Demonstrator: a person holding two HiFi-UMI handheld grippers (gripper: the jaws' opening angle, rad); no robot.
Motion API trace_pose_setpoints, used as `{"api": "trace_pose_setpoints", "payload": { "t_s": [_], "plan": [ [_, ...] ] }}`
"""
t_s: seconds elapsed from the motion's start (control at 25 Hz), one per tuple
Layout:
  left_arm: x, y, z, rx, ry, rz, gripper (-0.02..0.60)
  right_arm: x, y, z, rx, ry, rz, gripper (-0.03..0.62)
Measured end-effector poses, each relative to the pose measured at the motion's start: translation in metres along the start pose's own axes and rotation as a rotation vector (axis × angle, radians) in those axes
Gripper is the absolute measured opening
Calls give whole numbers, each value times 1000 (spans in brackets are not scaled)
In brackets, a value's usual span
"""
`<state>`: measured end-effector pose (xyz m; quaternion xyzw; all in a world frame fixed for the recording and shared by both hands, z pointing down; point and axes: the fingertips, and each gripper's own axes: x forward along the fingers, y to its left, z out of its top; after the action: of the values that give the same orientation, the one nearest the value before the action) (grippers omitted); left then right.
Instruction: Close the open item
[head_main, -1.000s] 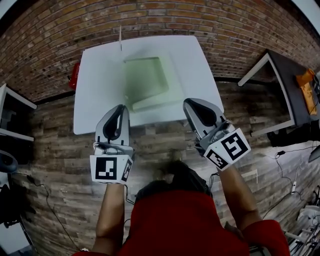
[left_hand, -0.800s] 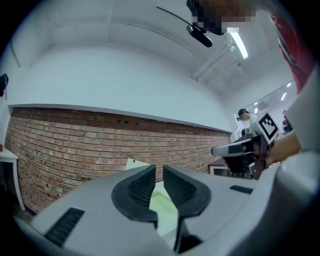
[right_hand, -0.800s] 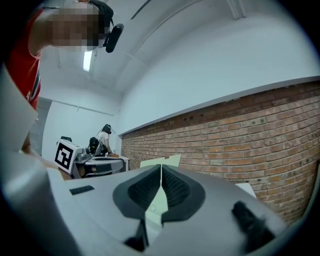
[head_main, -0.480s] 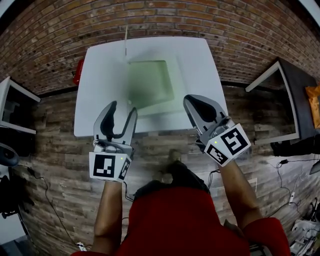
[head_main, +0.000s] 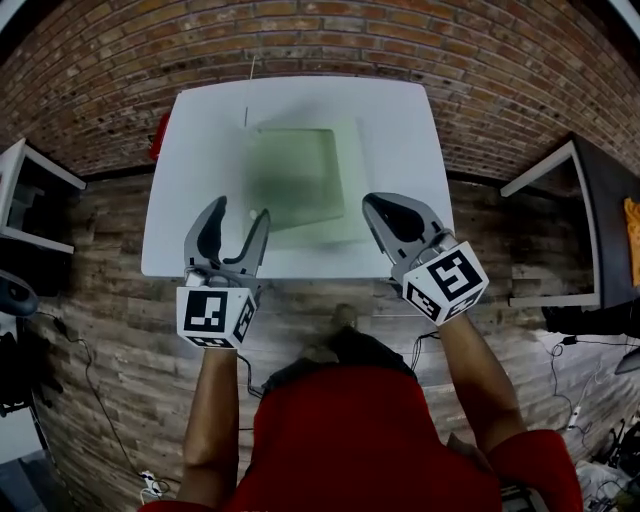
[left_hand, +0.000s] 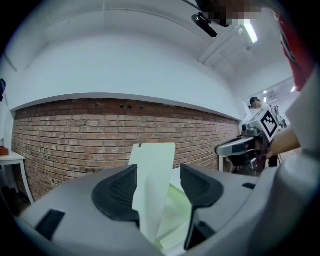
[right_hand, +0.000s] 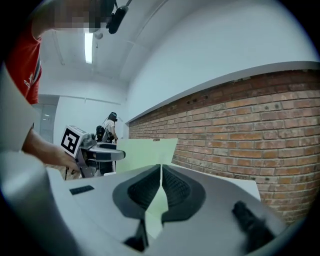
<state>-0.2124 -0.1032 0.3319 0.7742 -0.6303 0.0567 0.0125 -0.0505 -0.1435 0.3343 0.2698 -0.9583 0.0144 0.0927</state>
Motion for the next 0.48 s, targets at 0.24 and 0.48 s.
{"api": "trace_pose_setpoints", "payload": {
  "t_s": [0.24,0.48],
  "plan": [
    [25,1,-11,11,49,28,258,15,-27,-20,-18,51,47,32],
    [43,-1,-14,20,76,69,177,23,-50,-44,-27,104,100,34]
  ]
}}
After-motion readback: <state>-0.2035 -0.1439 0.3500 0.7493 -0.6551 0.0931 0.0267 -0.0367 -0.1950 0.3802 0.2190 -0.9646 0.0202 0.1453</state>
